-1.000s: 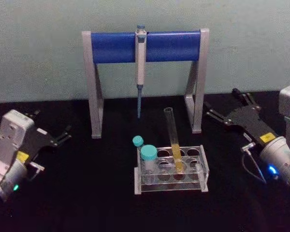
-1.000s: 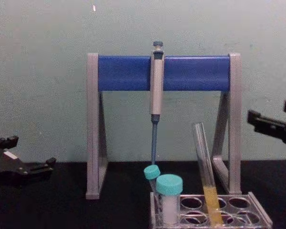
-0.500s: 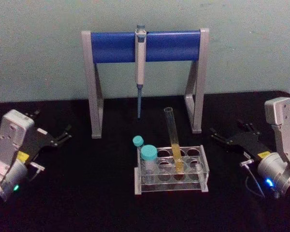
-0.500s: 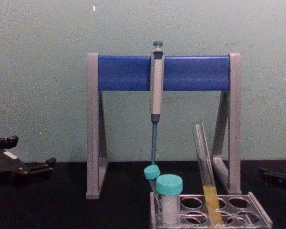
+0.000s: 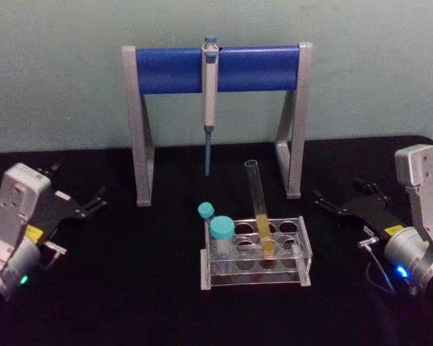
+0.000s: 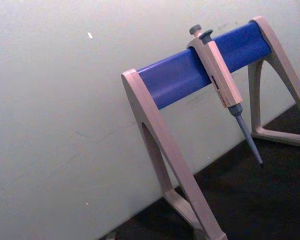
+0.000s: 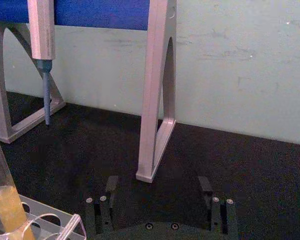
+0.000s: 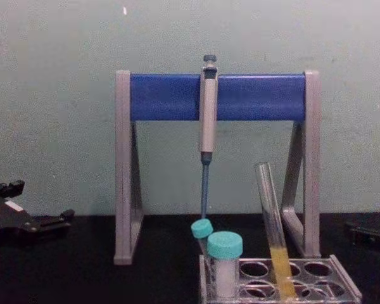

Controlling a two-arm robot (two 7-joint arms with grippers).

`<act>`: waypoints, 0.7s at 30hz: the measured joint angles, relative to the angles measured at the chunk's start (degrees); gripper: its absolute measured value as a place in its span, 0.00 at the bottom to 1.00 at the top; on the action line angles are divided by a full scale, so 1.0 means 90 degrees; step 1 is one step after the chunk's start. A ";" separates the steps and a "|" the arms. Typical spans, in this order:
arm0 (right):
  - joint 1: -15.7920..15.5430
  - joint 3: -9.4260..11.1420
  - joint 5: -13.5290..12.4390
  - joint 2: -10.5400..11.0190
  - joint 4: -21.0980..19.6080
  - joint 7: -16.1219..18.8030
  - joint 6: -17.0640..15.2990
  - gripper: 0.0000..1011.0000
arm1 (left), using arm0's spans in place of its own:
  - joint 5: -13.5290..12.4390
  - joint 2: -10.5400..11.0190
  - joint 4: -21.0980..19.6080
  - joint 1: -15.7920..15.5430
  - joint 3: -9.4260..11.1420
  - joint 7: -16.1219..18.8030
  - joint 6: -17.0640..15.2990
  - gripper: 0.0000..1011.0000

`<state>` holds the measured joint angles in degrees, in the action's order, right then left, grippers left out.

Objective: Pick up the test tube from the test tube rack, shake it, then place it back into the test tube rack.

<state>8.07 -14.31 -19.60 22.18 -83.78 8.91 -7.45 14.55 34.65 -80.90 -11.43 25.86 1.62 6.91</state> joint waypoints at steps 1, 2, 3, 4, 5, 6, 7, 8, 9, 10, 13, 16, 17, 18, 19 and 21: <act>0.0000 -0.0001 0.0000 0.0000 -0.0001 -0.0001 0.0001 0.99 | 0.0000 0.0000 0.0000 0.0000 0.0000 0.0000 0.0000 0.99; -0.0001 -0.0002 0.0000 0.0002 -0.0003 -0.0004 0.0002 0.99 | 0.0000 0.0000 0.0000 0.0000 0.0000 0.0000 0.0000 0.99; -0.0001 -0.0003 0.0001 0.0002 -0.0004 -0.0005 0.0002 0.99 | 0.0000 0.0000 0.0000 0.0000 0.0000 0.0000 0.0000 0.99; -0.0002 -0.0004 0.0000 0.0002 -0.0004 -0.0007 0.0002 0.99 | 0.0000 0.0000 0.0000 0.0000 0.0000 0.0000 0.0000 0.99; -0.0002 -0.0004 0.0001 0.0003 -0.0006 -0.0008 0.0003 0.99 | 0.0000 0.0000 0.0000 0.0000 0.0000 0.0000 0.0000 0.99; -0.0003 -0.0005 0.0002 0.0003 -0.0007 -0.0009 0.0003 0.99 | 0.0000 0.0000 0.0000 0.0000 0.0000 0.0000 0.0000 0.99; -0.0003 -0.0006 0.0002 0.0004 -0.0008 -0.0010 0.0004 0.99 | 0.0000 0.0000 0.0000 0.0000 0.0000 0.0000 0.0000 0.99; -0.0004 -0.0007 0.0002 0.0004 -0.0008 -0.0011 0.0005 0.99 | 0.0000 0.0000 0.0000 0.0000 0.0000 0.0000 0.0000 0.99; -0.0004 -0.0007 0.0002 0.0005 -0.0009 -0.0011 0.0005 0.99 | 0.0000 0.0000 0.0000 0.0000 0.0000 0.0000 0.0000 0.99; -0.0005 -0.0007 0.0003 0.0005 -0.0010 -0.0013 0.0006 0.99 | 0.0000 0.0000 0.0000 0.0000 0.0000 0.0000 0.0000 0.99; -0.0005 -0.0007 0.0003 0.0007 -0.0011 -0.0015 0.0008 0.99 | 0.0000 0.0000 0.0000 0.0000 0.0000 0.0000 0.0000 0.99; -0.0005 -0.0007 0.0003 0.0008 -0.0013 -0.0017 0.0010 0.99 | 0.0000 0.0000 0.0000 0.0000 0.0000 0.0000 0.0000 0.99; -0.0005 -0.0007 0.0003 0.0008 -0.0014 -0.0018 0.0011 0.99 | 0.0000 0.0000 0.0000 0.0000 0.0000 0.0000 0.0000 0.99; -0.0005 -0.0007 0.0003 0.0008 -0.0014 -0.0018 0.0011 0.99 | 0.0000 0.0000 0.0000 0.0000 0.0000 0.0000 0.0000 0.99; -0.0005 -0.0007 0.0003 0.0008 -0.0015 -0.0018 0.0012 0.99 | 0.0000 0.0000 0.0000 0.0000 0.0000 0.0000 0.0000 0.99; -0.0005 -0.0007 0.0003 0.0008 -0.0017 -0.0018 0.0012 0.99 | 0.0000 0.0000 0.0000 0.0000 0.0000 0.0000 0.0000 0.99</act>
<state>8.02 -14.37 -19.58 22.25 -83.93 8.74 -7.34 14.55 34.65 -80.90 -11.43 25.86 1.62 6.91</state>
